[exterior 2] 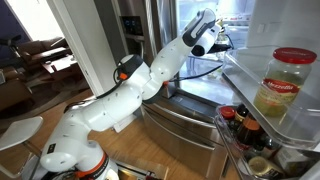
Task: Pick up the packet on the bottom right side of the refrigerator and put it in the paper cup in the refrigerator
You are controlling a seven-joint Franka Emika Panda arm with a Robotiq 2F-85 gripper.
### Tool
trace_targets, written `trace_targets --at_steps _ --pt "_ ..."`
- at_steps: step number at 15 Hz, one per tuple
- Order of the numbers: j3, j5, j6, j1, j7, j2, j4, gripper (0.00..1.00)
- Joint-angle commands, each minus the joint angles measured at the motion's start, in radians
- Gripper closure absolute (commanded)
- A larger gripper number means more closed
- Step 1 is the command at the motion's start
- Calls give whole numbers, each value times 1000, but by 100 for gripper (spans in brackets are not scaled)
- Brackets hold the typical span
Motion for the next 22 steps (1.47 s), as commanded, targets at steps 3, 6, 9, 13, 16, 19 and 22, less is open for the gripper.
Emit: trace_targets --at_steps 3,6,9,13,16,19,22 --pt "-10 -5 62 20 -12 4 19 98" --pt "-19 -9 88 21 -13 4 16 98" --pt "-28 -6 111 20 -7 2 13 97" --pt "-32 -2 117 16 -5 2 1 86" --pt "-31 0 119 16 -4 1 -4 56" --pt "-31 1 118 17 -2 0 -5 34" --pt "-31 3 117 16 -1 -2 -11 14"
